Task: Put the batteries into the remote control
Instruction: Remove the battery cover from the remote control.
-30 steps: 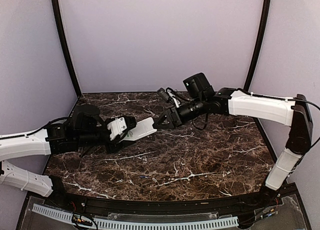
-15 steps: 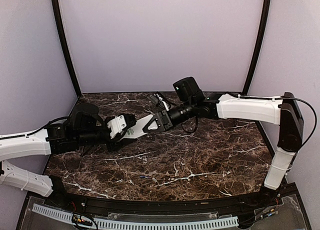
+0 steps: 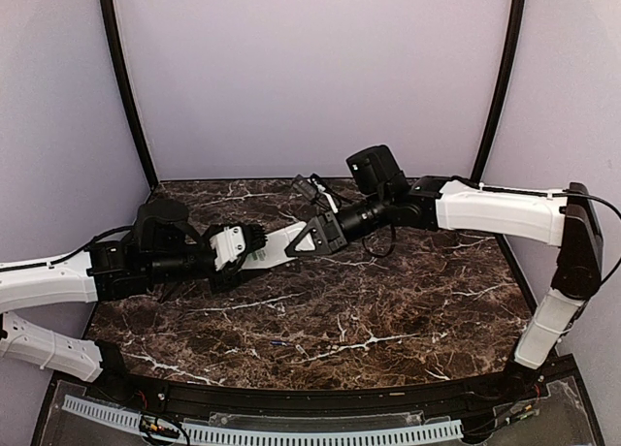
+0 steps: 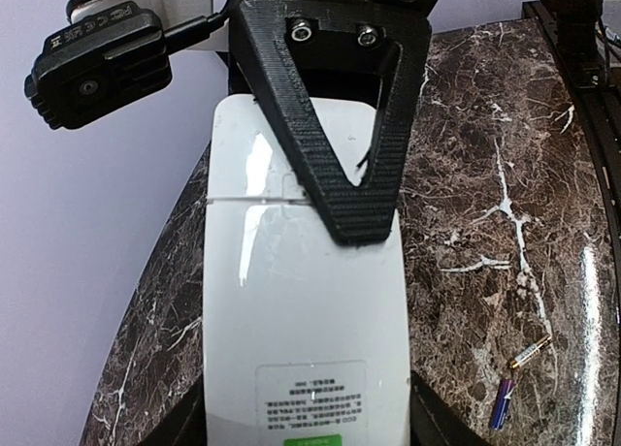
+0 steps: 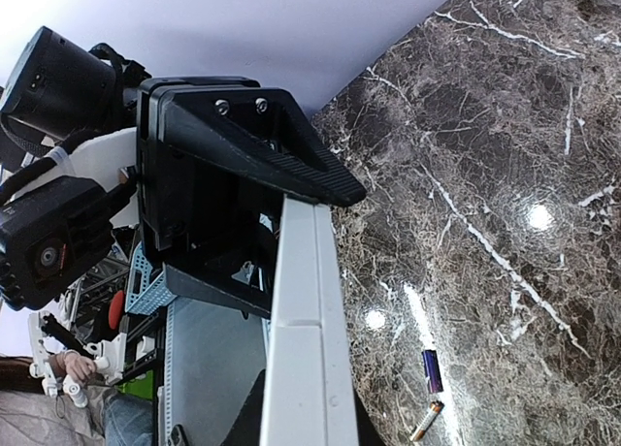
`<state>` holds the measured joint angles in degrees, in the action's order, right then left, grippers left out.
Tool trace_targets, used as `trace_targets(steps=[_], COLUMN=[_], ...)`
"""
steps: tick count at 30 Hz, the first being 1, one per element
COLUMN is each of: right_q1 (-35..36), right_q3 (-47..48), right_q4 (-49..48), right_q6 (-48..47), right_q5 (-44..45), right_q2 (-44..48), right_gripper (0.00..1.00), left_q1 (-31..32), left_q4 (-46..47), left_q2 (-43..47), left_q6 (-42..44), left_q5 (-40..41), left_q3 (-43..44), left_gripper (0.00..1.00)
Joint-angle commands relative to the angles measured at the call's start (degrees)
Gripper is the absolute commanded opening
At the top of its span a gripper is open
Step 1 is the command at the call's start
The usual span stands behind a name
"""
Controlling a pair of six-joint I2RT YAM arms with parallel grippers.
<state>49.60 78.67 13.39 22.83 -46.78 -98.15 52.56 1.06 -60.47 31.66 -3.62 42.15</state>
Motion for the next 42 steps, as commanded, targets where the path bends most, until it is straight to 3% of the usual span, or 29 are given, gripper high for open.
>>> trace_targets(steps=[1, 12, 15, 18, 19, 21, 24, 25, 26, 27, 30, 33, 42], right_q1=[-7.11, -8.82, -8.89, -8.95, -9.01, -9.0, -8.97, -8.97, -8.94, -8.99, -8.62, -8.05, -6.63], right_q3=[-3.3, -5.55, -6.31, -7.26, -7.42, -7.72, -8.09, -8.1, -8.1, -8.1, -7.44, -6.64, -6.03], right_q4=[7.87, 7.74, 7.51, 6.3, 6.11, 5.74, 5.71, 5.76, 5.53, 4.98, 3.4, 2.49, -0.75], right_q6=[-6.32, -7.34, -7.54, -7.23, -7.31, -7.45, -7.89, -8.15, -8.42, -8.56, -8.74, -9.26, -8.87], right_q5=[6.52, 7.64, 9.94, 11.77, 12.19, 12.89, 14.52, 14.95, 15.28, 15.36, 15.47, 16.79, 19.43], right_q2=[3.99, 5.12, 5.23, 5.59, 5.64, 5.75, 6.01, 6.0, 5.77, 5.47, 4.24, 2.97, -3.22], right_gripper=[0.16, 0.35, 0.38, 0.4, 0.41, 0.42, 0.43, 0.44, 0.44, 0.45, 0.45, 0.46, 0.47], left_q1=[-0.45, -0.35, -0.03, 1.66, 2.11, 3.43, 5.26, 5.69, 5.88, 6.33, 7.27, 7.95, 8.45], left_q4=[-4.93, -4.69, -3.94, 0.84, 5.15, 14.92, 42.97, 49.26, 60.45, 65.42, 85.08, 91.11, 91.57], left_q2=[3.0, -3.33, -7.39, -10.53, -12.08, -14.64, -19.98, -23.56, -27.36, -29.54, -39.21, -44.44, -45.67], left_q6=[1.15, 1.42, 3.31, 10.76, 12.89, 24.89, 44.19, 53.18, 56.95, 63.33, 72.48, 78.49, 77.48], left_q5=[-0.96, 6.72, 14.91, 25.31, 30.46, 37.82, 45.82, 46.56, 47.58, 47.83, 47.36, 47.4, 47.71], left_q3=[-0.45, 1.64, 2.4, 1.26, 0.17, -2.84, -8.38, -10.44, -11.05, -11.63, -11.25, -9.04, -8.32], left_gripper=[0.0, 0.0, 0.0, 0.0, 0.0, 0.0, 0.0, 0.0, 0.0, 0.0, 0.0, 0.0, 0.0])
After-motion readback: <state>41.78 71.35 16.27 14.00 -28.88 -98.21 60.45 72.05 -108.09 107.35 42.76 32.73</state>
